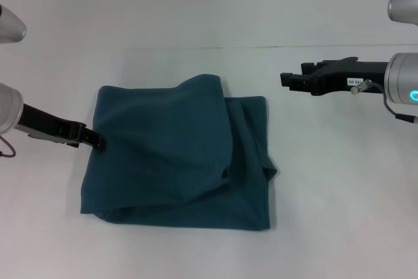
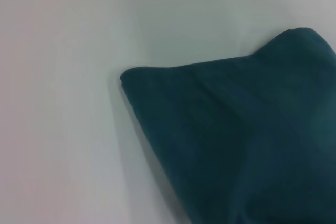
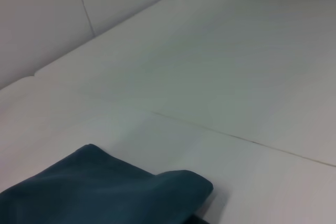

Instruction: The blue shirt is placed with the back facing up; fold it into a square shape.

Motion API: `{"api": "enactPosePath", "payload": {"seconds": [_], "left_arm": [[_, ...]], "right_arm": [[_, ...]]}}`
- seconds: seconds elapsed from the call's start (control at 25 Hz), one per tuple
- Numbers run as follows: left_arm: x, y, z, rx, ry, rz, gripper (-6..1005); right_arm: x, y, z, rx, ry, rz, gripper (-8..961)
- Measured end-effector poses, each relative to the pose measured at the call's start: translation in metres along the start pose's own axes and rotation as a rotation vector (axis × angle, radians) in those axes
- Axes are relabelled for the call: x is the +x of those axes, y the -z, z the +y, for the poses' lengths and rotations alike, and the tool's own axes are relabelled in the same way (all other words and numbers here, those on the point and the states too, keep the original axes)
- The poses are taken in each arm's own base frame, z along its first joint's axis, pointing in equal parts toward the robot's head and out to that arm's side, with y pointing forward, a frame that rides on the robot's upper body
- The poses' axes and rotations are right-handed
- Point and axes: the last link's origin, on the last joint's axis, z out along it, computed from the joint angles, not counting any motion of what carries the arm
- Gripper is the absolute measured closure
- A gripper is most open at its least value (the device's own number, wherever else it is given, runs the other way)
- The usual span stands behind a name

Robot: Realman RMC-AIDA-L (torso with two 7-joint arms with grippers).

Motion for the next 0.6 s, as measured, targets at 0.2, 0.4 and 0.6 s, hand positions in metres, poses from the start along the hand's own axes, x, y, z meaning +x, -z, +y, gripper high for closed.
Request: {"api": "enactPosePath", "payload": {"seconds": [0.2,0.4,0.6], "left_arm": [[-0.001,-0.003,0.001,-0.007,-0.001,-0.004,390],[0.000,-0.006,0.002,-0.013,-0.004,-0.004,392],[0.000,-0.012,0.005,-0.020,-0.004,-0.010,395]], "right_arm": [[-0.001,-0.001,-0.001,0.008,-0.005,-0.003,404],[-0.001,-0.002,-0.002,0.016,-0.007,-0.007,407],[0.000,-0.005,-0.002,0.013,-0.011,-0.001,410]]}}
